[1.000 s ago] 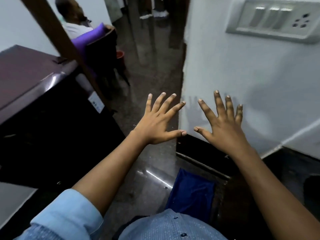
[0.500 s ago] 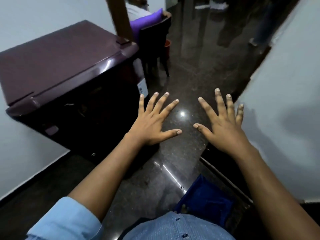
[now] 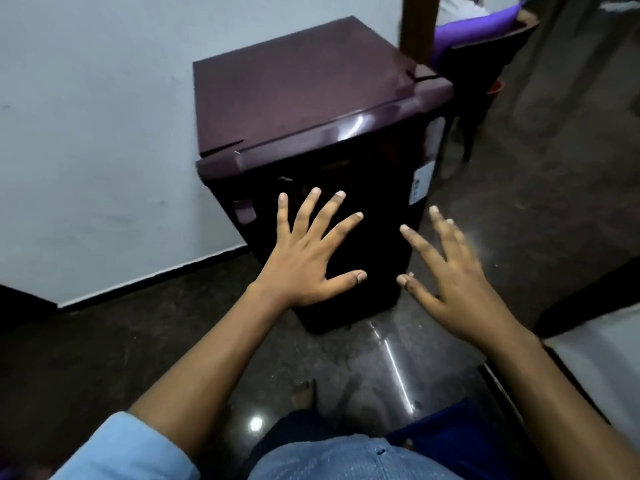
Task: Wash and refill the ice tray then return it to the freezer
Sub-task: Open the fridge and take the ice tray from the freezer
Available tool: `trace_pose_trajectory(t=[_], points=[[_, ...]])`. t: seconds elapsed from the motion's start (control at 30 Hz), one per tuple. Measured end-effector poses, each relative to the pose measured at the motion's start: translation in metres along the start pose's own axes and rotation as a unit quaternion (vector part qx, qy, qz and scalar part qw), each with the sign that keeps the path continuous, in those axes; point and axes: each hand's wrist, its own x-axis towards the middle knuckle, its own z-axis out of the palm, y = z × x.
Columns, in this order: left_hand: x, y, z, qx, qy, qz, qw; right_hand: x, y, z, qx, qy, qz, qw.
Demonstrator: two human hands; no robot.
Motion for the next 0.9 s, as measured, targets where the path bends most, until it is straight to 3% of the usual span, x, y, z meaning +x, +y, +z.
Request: trace_pose_trajectory(t=[0.17,0.33,0.57,0.77,0.9], points=[[-0.028,-0.101,-0.008,0.026,0.019,-0.002,0.999,0.047,-0.052,0.036,0.088,0.019,-0.104,0.991],[-0.031,-0.193,-0.015,0.027,0.060,0.031,0.997,0.104,-0.111,0.082,0.199,0.097,-0.125,0.967],[-0.019,-0.305,-0.019,-0.068,0.092,0.061,0.992,0.173,-0.177,0.153,0.343,0.137,0.024,0.929],[0.008,-0.363,-0.001,-0.135,0.156,0.151,0.967,0.200,-0.209,0.181,0.285,0.125,0.139,0.940],[0.030,-0.377,0.015,-0.197,0.183,0.150,0.951,0.207,-0.216,0.192,0.351,0.122,0.214,0.903]])
